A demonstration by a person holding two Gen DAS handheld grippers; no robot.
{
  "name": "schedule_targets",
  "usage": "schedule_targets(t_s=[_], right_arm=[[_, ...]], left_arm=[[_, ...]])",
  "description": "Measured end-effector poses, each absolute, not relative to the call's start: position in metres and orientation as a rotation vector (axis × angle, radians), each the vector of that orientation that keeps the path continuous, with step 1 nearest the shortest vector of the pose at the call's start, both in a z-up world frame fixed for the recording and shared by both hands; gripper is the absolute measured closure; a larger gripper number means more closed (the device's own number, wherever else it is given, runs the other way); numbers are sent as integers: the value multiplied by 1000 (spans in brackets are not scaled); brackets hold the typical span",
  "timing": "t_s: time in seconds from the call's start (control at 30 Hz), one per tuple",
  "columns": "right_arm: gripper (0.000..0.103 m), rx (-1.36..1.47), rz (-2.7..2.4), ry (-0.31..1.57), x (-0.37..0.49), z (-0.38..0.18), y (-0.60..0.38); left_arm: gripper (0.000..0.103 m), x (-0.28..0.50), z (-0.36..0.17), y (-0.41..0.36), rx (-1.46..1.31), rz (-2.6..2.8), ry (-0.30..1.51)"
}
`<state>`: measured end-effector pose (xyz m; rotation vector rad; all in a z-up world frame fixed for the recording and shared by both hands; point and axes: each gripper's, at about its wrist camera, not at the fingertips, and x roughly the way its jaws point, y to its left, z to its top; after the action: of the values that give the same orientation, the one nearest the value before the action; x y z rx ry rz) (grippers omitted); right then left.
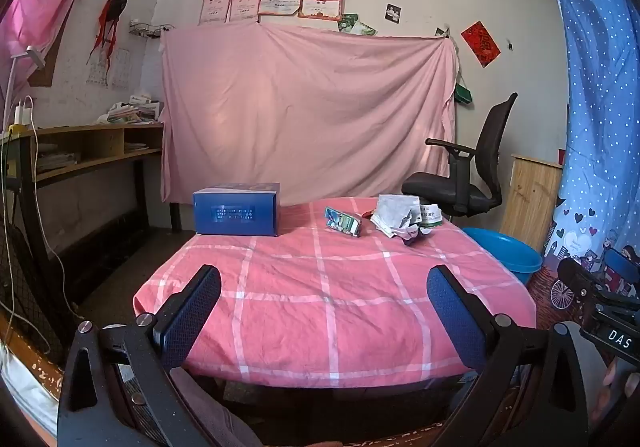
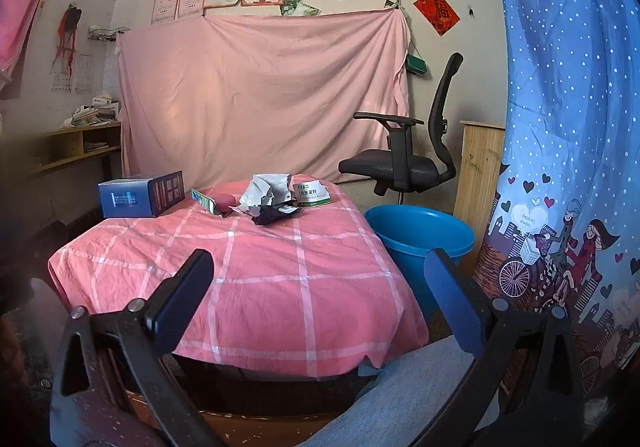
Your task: Collect trash
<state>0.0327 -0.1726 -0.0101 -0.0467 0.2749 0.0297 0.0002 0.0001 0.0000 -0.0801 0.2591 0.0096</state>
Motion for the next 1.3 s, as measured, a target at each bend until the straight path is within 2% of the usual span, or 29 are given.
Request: schedule_targets(t_s=[1.3], right_arm=[[0, -40, 31, 272, 32, -10, -172]], left_arm=[[2, 1, 1, -4, -79, 5, 252]])
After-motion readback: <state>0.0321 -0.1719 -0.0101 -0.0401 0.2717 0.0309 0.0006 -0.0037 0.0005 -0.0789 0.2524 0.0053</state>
